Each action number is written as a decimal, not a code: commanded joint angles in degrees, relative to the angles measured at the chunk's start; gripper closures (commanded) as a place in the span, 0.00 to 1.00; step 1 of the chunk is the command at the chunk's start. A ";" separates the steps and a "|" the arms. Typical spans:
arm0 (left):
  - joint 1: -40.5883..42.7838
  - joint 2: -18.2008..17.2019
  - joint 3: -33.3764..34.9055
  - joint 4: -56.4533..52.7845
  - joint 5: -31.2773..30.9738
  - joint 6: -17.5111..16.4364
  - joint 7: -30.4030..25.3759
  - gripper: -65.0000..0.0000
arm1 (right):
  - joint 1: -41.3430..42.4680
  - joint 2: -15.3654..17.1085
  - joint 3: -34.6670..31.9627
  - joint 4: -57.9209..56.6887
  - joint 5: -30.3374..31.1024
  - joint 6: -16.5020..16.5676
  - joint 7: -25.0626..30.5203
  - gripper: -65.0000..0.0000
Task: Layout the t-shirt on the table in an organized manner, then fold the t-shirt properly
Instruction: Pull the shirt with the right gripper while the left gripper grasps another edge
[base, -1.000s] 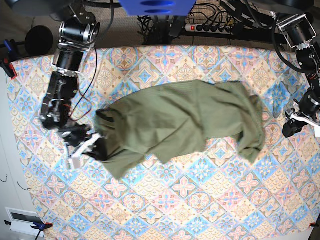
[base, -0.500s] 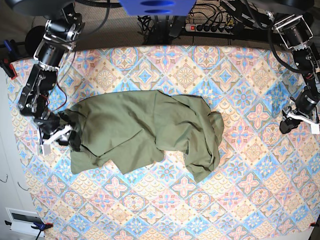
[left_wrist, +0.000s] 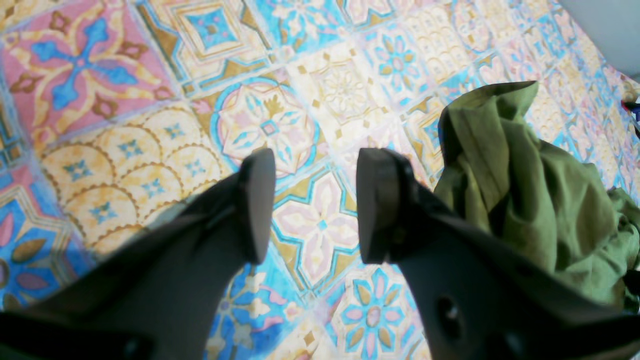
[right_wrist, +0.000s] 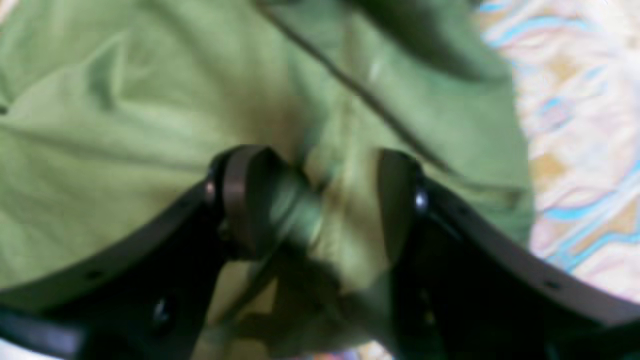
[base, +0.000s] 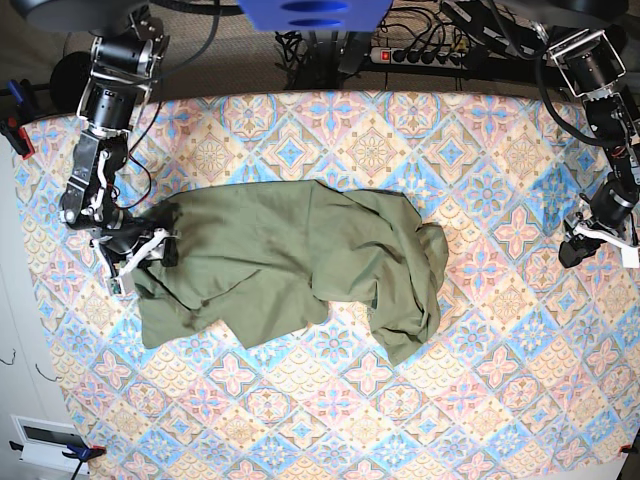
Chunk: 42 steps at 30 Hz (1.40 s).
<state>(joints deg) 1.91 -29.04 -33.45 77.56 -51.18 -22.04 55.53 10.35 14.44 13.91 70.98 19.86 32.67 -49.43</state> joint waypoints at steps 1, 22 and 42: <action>-0.64 -1.34 -0.35 0.99 -1.09 -0.42 -0.80 0.60 | 1.56 0.73 0.11 1.77 1.20 0.26 1.56 0.49; -0.64 -1.25 4.57 1.17 -1.26 -0.42 -1.07 0.60 | 1.47 0.82 0.20 -2.01 2.25 1.31 1.39 0.56; -0.11 -1.25 8.70 3.10 -1.26 -0.59 -1.07 0.60 | 1.74 -6.30 -8.94 27.35 12.36 7.33 -3.10 0.99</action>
<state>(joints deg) 2.26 -28.73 -24.27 79.33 -51.46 -22.33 55.70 10.37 7.73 4.80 97.25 30.57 39.75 -54.76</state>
